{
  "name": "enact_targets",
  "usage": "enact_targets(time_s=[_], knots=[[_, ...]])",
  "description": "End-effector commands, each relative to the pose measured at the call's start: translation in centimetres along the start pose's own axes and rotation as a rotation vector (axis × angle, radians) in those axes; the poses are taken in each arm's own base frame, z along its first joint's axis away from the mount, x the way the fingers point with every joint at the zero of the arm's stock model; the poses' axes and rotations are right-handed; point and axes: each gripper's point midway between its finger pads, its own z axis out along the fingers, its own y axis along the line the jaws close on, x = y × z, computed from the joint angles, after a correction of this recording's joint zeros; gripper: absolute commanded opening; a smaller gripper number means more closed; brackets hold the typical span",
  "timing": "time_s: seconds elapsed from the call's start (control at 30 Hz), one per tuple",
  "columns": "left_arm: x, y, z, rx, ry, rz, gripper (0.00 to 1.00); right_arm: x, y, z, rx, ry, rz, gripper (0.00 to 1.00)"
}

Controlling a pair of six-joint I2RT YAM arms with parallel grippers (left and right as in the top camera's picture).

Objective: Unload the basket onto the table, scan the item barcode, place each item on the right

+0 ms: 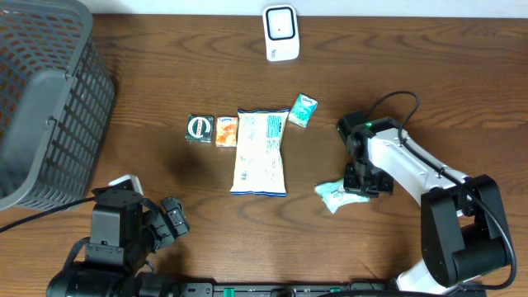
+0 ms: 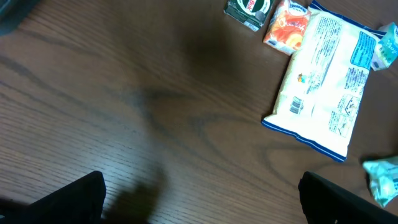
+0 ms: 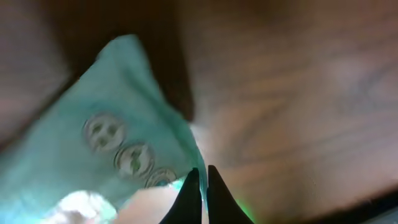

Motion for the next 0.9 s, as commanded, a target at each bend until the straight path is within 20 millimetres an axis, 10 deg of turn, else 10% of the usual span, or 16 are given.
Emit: enact_targets(time_s=[0.0,0.47,0.63,0.87], knots=[[0.0,0.2,0.0,-0.009,-0.005,0.0,0.98,-1.3,1.3,0.0,-0.063,-0.048,0.006,0.02],[0.0,0.2,0.0,-0.009,-0.005,0.0,0.98,-6.3,5.4,-4.2,-0.255,-0.213,-0.063,0.07],[0.0,0.2,0.0,-0.009,-0.005,0.0,0.98,-5.4,7.9,-7.4,-0.403,-0.17,-0.203,0.11],[0.0,0.2,0.0,-0.009,-0.005,0.0,0.97,-2.4,6.3,-6.6,-0.34,-0.039,-0.21,0.23]])
